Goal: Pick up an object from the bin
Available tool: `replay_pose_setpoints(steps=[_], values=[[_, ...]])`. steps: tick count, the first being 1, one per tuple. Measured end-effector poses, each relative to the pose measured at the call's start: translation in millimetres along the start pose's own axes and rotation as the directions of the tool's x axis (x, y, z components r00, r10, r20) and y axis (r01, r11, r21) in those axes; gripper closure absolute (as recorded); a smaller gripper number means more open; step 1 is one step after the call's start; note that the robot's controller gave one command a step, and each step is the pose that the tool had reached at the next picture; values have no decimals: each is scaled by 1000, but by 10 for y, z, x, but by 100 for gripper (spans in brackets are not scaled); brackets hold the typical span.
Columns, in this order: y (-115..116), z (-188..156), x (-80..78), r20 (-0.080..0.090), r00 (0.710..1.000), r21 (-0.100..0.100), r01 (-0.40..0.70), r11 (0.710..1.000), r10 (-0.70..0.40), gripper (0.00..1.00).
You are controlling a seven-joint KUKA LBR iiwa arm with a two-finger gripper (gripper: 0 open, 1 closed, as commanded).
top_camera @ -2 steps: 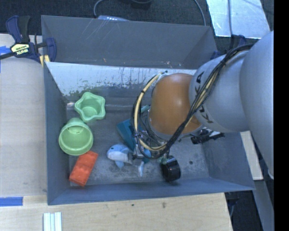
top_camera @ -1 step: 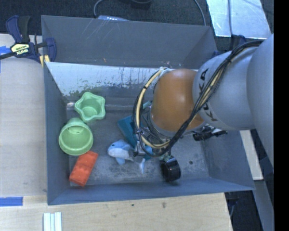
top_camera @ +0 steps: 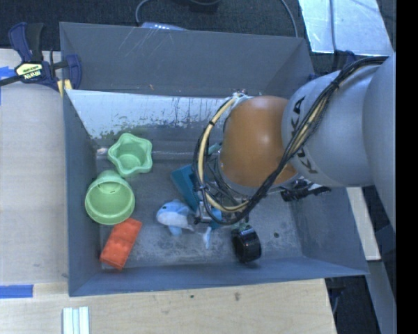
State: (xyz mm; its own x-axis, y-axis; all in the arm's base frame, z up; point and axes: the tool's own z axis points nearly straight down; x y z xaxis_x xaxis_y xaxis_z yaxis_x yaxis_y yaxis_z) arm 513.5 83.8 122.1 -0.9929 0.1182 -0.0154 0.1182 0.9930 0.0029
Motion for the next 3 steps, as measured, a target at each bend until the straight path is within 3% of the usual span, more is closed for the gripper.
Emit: replay_pose_setpoints(steps=[1, 3], values=[[-5, -103, 15, -7, 1000, 2, 0, 1000, 0, 100], [-3, -395, 7, -6, 1000, 1, 0, 1000, 0, 100]])
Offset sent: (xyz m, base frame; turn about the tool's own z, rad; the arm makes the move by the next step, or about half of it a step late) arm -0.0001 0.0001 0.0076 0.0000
